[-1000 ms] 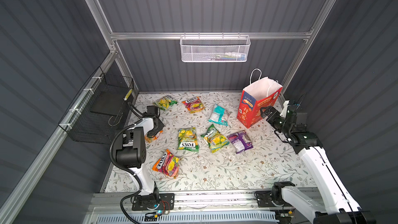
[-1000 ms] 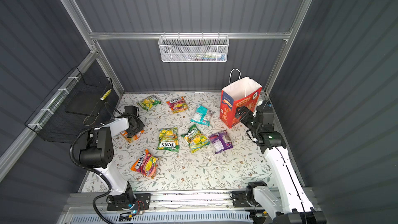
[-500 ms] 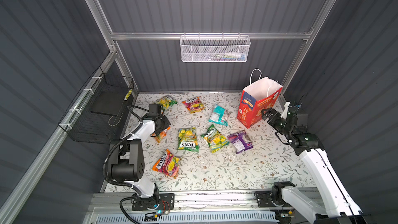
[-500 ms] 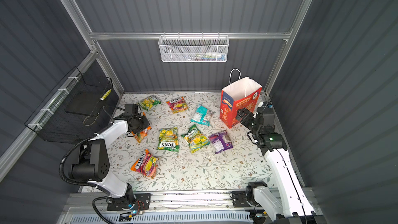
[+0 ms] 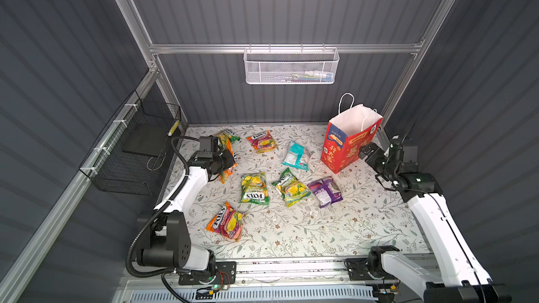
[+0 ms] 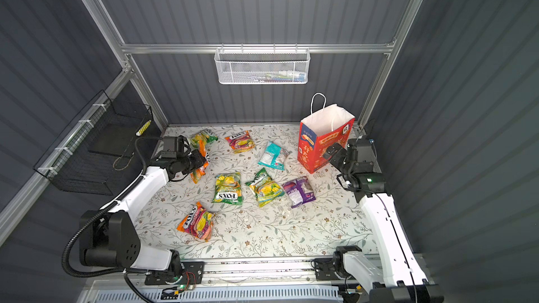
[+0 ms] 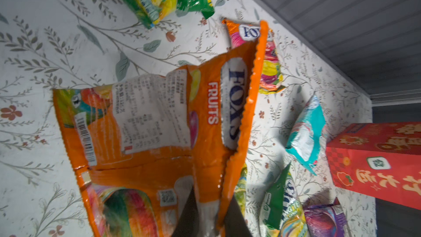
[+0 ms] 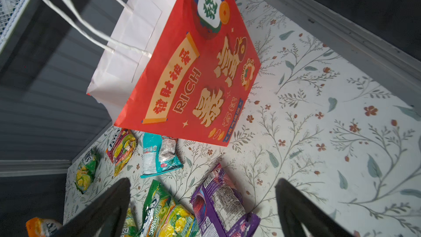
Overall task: Place the snacks into the paper bag
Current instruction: Pick up the snack from the middle-left of the table, then pick up the paper bag from the top-right of the table.
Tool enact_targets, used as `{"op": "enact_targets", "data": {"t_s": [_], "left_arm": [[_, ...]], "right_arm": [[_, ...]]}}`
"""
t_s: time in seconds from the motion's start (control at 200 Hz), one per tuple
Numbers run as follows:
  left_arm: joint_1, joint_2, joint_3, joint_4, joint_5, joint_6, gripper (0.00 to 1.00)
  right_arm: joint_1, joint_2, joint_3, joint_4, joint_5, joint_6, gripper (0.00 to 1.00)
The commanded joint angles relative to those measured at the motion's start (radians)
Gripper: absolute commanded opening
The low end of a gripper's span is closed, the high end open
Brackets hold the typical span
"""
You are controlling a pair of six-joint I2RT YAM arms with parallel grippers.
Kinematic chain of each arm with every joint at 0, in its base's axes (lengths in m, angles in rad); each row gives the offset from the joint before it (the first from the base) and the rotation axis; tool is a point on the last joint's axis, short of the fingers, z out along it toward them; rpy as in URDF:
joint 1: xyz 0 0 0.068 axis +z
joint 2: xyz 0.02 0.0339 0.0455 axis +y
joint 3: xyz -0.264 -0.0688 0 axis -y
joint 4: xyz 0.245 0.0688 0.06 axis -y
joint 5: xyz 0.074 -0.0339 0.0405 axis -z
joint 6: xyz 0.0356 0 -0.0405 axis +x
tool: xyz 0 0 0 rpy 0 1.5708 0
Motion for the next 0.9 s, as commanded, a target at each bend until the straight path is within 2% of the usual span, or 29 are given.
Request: {"op": "enact_targets", "data": {"t_s": [0.0,0.08,0.28,0.455,0.575,0.69,0.896], "left_arm": [[-0.025,-0.039,0.056,0.033,0.032,0.02,0.0],[-0.06,-0.057,0.073,0.038,0.022,0.028,0.0],[-0.153,-0.06,0.079,0.044,-0.04,0.068,0.0],[-0.175,-0.039,0.061,0.059,-0.054,0.072,0.0],[-0.177,-0.032,0.06,0.061,-0.053,0.074,0.0],[-0.179,-0.053,0.05,0.066,-0.043,0.068,0.0],[-0.18,-0.081,0.015,0.08,-0.023,0.062,0.0]], "right_arm": [[-0.005,0.056,0.115,-0.13,0.097,0.095,0.99],[-0.005,0.12,0.202,-0.185,0.135,0.141,0.99],[0.0,0.234,0.388,-0.237,0.131,0.212,0.99],[0.06,0.399,0.601,-0.368,0.165,0.287,0.99],[0.117,0.507,0.724,-0.473,0.265,0.349,0.99],[0.121,0.581,0.775,-0.569,0.293,0.462,0.99],[0.122,0.646,0.782,-0.563,0.3,0.514,0.9]]}}
